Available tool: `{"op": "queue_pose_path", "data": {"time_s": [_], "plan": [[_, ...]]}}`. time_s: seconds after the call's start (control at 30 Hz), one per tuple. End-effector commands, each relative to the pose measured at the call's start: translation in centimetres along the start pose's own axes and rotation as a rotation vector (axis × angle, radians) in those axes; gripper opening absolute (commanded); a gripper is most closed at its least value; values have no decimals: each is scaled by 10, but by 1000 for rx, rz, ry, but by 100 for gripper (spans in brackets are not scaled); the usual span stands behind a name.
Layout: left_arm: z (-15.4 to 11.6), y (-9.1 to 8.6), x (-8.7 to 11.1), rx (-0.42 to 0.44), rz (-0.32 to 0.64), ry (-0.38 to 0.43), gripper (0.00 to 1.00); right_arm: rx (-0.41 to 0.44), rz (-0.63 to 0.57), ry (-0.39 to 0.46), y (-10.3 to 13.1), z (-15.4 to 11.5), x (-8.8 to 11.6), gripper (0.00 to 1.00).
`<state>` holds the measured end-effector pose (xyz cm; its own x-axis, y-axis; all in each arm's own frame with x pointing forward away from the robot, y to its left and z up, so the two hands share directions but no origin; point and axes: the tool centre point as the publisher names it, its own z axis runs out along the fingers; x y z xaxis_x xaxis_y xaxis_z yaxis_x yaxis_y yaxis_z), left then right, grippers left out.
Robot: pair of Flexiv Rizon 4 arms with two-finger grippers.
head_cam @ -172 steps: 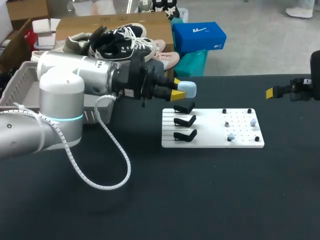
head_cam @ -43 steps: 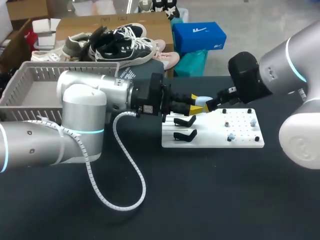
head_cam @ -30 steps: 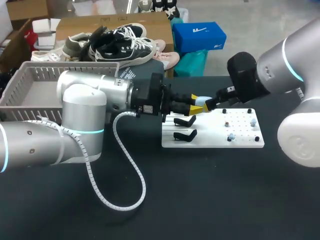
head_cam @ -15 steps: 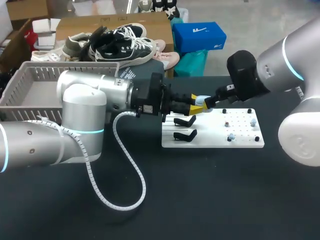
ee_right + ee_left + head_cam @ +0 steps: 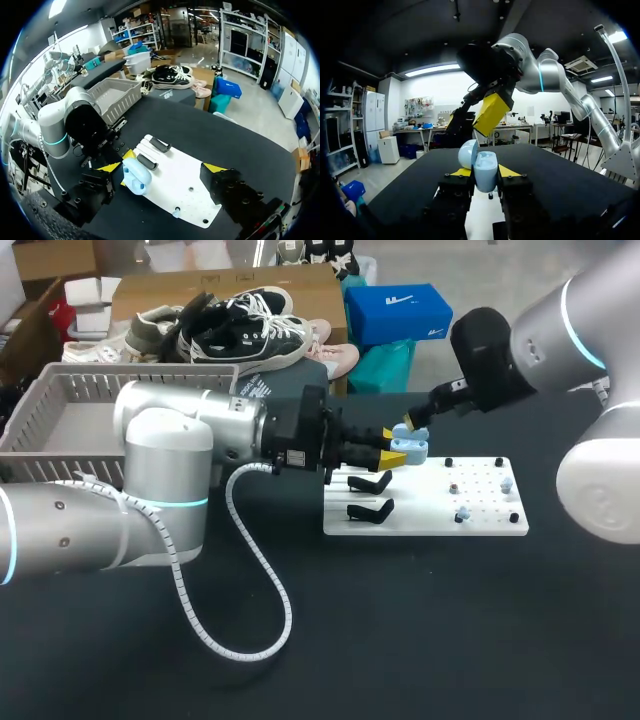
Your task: Pick up each earbud case from the left stands, insert the matching earbuds, close the lid, and place the case in the box.
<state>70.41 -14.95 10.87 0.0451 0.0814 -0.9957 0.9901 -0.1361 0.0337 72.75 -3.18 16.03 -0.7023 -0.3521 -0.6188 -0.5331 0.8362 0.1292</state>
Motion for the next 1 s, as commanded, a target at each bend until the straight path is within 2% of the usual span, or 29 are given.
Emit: {"op": "queue_pose_path", "data": {"time_s": [0.03,0.2,0.27,0.5,0.77,1.0], "plan": [[0,2,0,4,0,1,0,124,7,-5,-2,-19,14,100],[0,2,0,4,0,1,0,214,41,17,-15,-29,36,100],[-2,2,1,0,22,30,0,260,44,32,-20,-32,46,100],[-13,2,5,-43,37,30,0,333,96,86,-37,-35,77,100],[-21,0,9,-63,41,26,0,350,127,162,-39,-25,106,100],[-21,0,9,-63,41,26,0,341,137,192,-34,-14,116,100]]}}
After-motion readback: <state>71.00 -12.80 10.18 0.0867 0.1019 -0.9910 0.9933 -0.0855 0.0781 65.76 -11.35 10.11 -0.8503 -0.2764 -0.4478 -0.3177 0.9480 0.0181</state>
